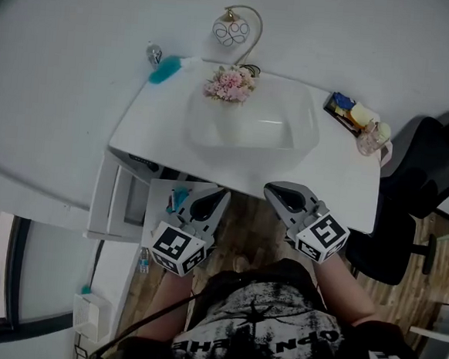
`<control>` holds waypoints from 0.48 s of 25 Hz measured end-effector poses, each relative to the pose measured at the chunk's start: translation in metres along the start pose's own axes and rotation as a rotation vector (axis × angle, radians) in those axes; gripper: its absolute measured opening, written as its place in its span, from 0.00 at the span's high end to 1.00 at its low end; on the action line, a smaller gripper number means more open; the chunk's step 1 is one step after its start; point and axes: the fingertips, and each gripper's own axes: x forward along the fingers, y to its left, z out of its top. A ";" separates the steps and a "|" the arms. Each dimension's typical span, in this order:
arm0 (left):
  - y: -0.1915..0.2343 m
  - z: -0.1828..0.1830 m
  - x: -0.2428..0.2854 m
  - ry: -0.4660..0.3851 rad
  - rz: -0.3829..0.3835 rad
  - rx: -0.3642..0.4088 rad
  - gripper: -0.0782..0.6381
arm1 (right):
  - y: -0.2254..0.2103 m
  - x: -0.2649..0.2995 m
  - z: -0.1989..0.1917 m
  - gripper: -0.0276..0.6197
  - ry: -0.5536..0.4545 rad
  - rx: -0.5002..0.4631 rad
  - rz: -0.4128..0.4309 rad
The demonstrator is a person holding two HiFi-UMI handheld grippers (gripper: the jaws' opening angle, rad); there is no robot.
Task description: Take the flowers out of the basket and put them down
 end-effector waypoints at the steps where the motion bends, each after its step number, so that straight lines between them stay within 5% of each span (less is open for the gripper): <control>1: 0.005 0.000 0.000 0.001 -0.007 -0.003 0.87 | -0.001 0.004 -0.001 0.93 0.005 -0.001 -0.005; 12: 0.033 0.009 0.019 -0.015 -0.045 -0.010 0.87 | -0.023 0.031 0.005 0.93 0.018 0.005 -0.018</control>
